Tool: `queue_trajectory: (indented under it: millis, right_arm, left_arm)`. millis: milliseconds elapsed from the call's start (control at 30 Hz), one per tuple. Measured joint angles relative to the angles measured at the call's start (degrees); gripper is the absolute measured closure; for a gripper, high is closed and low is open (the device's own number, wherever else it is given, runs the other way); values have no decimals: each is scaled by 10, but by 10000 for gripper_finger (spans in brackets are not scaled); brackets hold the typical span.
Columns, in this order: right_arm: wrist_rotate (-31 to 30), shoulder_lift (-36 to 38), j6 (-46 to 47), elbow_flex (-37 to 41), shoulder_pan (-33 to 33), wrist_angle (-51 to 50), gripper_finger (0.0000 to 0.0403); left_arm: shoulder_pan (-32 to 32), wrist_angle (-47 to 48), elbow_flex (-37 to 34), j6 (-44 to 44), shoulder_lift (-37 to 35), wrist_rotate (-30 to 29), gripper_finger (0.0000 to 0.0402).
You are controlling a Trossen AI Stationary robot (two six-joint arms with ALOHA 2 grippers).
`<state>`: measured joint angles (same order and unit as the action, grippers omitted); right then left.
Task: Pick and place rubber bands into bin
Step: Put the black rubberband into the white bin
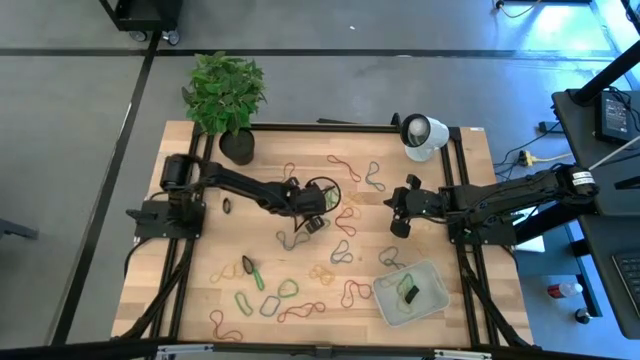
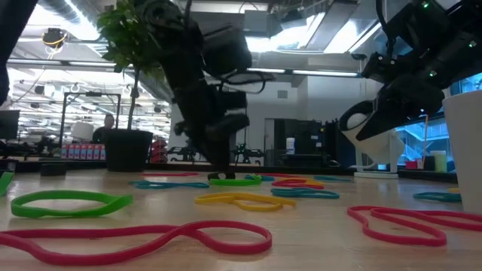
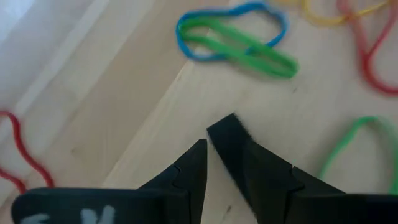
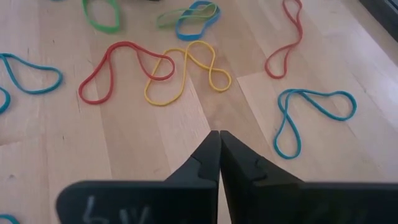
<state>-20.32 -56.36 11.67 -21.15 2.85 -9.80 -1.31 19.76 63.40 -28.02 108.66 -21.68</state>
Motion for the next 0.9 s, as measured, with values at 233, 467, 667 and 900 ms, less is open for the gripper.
queue_trajectory:
  millis: [233, 467, 667, 900]
  right_arm:
    - [0, 0, 0, 0, 0, -1, 396]
    - [0, 0, 0, 0, 0, -3, 389]
    - [0, 0, 0, 0, 0, -3, 388]
    - [0, 0, 0, 0, 0, -11, 395]
  left_arm:
    - [-8, -3, 2, -43, 17, 40, 321]
    - [-3, -6, 3, -38, 15, 54, 394]
    - [7, 17, 42, 36, 18, 74, 398]
    - [26, 20, 100, 108, 18, 63, 399]
